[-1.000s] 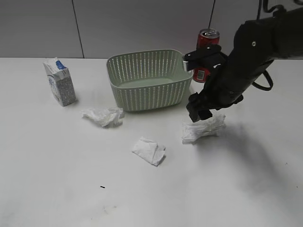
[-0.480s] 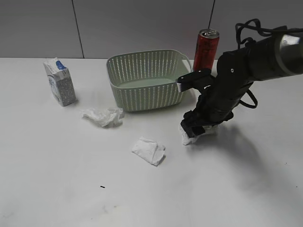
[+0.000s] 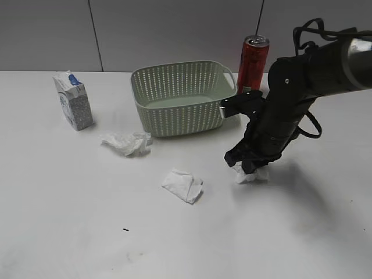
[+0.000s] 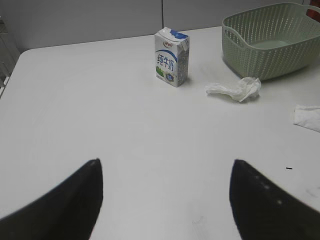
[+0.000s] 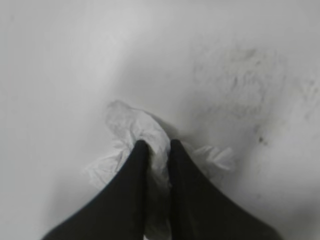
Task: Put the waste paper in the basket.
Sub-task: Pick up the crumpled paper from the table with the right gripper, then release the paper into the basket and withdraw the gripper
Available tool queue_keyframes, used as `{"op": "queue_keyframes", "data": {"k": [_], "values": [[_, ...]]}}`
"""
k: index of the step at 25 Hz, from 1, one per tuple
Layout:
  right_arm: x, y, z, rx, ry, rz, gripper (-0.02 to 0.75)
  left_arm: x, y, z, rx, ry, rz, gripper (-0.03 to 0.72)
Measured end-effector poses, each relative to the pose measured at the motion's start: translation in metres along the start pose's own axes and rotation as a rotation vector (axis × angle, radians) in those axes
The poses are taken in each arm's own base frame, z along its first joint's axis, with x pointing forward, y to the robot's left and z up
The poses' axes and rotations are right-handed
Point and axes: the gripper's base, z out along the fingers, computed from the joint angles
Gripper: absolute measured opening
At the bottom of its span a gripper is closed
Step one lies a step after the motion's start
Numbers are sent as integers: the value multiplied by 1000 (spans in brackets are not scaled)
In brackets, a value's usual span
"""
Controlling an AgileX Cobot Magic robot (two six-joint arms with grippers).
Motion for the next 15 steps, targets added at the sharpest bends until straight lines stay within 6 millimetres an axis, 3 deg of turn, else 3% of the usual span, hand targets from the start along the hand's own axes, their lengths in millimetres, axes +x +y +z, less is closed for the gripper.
{"op": "queue_keyframes", "data": {"k": [3, 7, 11, 15], "values": [[2, 4, -18, -37, 1, 14, 64, 0, 0, 0, 0, 0, 0, 575], [-8, 6, -76, -59, -167, 18, 64, 0, 0, 0, 0, 0, 0, 571], [-27, 6, -137, -57, -452, 27, 63, 0, 0, 0, 0, 0, 0, 564], [-53, 5, -171, -69, -754, 84, 58, 0, 0, 0, 0, 0, 0, 563]]}}
